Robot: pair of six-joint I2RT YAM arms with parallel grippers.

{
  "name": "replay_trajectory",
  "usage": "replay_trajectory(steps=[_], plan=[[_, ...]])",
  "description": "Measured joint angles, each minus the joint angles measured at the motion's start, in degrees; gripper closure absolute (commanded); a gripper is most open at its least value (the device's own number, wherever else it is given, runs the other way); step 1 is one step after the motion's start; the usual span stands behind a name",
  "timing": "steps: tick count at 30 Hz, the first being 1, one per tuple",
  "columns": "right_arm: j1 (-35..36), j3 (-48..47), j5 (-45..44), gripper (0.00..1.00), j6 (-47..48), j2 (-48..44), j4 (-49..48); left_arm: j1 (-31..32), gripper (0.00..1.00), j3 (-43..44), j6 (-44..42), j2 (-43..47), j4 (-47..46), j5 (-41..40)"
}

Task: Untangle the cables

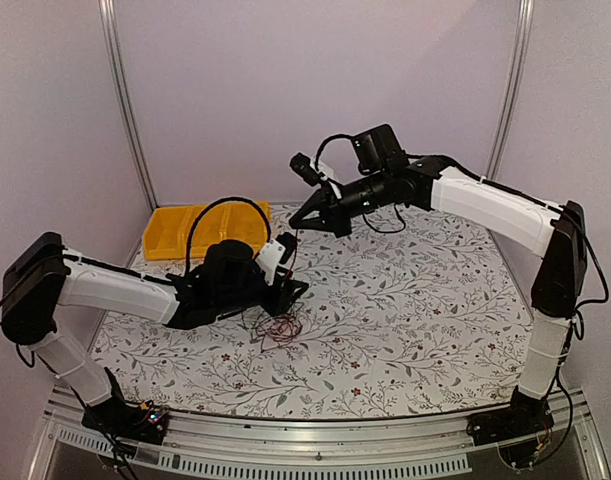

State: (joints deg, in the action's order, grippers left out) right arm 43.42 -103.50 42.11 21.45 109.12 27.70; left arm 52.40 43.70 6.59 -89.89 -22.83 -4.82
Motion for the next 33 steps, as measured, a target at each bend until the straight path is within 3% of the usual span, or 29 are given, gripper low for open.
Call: replay_trajectory(steps=[5, 9, 22, 26, 29, 33], plan=[[-0.6, -3.1, 0.2, 1.00, -0.7, 0.0, 3.8, -0.1, 0.70, 1.2, 0.8, -8.3, -6.2, -0.1], [-1.7, -13.4, 0.2, 1.00, -2.5, 0.0, 5.4, -0.1, 0.73, 0.2, 1.8, -9.7, -9.2, 0.0], [-3.8, -31.6, -11.3, 1.00, -6.2, -12.1, -11.9, -2.4, 0.74, -8.1, 5.5, -10.5, -11.0, 1.2], [-3.7, -30.2, -13.3, 1.00, -5.7, -13.8, -14.4, -2.7, 0.61, -7.6, 5.6, -10.5, -9.9, 1.5], [-3.7, -24.3, -14.9, 1.00, -5.0, -14.7, -15.3, -2.8, 0.47, -5.7, 6.1, -9.3, -6.7, 1.9], [-3.9, -15.0, -17.2, 1.00, -4.0, -14.8, -14.9, -2.9, 0.36, -2.1, 7.1, -3.1, -1.6, 2.1]])
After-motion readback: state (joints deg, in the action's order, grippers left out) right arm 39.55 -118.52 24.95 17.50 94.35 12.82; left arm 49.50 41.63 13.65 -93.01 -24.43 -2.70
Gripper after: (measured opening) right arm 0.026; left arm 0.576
